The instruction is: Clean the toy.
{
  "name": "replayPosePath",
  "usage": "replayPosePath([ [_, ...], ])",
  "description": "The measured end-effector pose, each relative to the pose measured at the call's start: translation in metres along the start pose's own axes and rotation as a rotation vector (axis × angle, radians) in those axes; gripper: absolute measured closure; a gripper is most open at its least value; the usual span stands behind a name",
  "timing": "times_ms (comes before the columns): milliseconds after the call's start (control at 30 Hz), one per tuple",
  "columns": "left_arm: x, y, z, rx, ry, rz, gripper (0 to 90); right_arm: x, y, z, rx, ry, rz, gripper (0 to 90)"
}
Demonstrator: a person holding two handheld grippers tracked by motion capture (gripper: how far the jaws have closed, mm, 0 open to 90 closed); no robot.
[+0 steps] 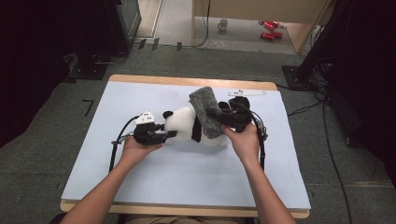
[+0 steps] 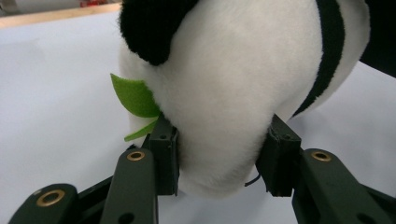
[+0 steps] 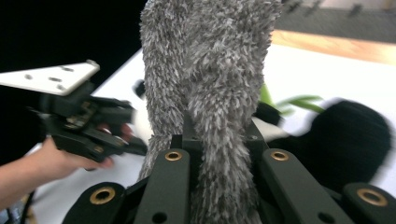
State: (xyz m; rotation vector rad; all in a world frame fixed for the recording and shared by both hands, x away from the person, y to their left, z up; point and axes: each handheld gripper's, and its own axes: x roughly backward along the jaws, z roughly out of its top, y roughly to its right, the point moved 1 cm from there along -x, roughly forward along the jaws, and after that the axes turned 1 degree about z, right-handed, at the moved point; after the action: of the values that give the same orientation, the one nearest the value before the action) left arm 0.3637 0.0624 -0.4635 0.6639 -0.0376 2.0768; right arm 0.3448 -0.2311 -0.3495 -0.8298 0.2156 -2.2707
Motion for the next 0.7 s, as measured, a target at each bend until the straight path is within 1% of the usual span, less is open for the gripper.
replayPosePath([
  [67,0.003,0.006,-0.001,0.007,-0.006,0.01,56.6,-0.005,-0.011,0.0,0.003,0.005,0.036,79.2],
  [167,0.005,0.013,-0.001,0.013,-0.018,0.023,56.6,-0.018,-0.023,-0.003,0.012,-0.026,0.079,79.0],
  [267,0.007,0.018,-0.001,0.015,-0.014,0.038,56.5,-0.033,-0.03,-0.009,0.021,-0.061,0.089,78.9],
  [300,0.007,0.021,-0.002,0.014,-0.009,0.051,56.3,-0.036,-0.032,-0.01,0.022,-0.065,0.093,78.9],
  [367,0.007,0.025,-0.004,0.012,0.001,0.067,56.1,-0.042,-0.036,-0.013,0.008,-0.053,0.113,78.9],
  [433,0.008,0.028,-0.005,0.008,0.014,0.085,56.0,-0.047,-0.04,-0.013,0.008,-0.052,0.124,78.9],
  [533,0.008,0.031,-0.006,0.004,0.036,0.101,56.5,-0.057,-0.046,-0.016,0.017,-0.073,0.133,78.5],
  [567,0.008,0.031,-0.007,0.002,0.039,0.107,56.7,-0.061,-0.048,-0.018,0.022,-0.085,0.129,78.2],
  [600,0.007,0.031,-0.007,0.004,0.033,0.112,56.8,-0.065,-0.048,-0.02,0.033,-0.096,0.118,78.0],
  [700,0.007,0.028,-0.011,0.033,0.025,0.108,56.8,-0.073,-0.047,-0.024,0.073,-0.104,0.09,78.1],
])
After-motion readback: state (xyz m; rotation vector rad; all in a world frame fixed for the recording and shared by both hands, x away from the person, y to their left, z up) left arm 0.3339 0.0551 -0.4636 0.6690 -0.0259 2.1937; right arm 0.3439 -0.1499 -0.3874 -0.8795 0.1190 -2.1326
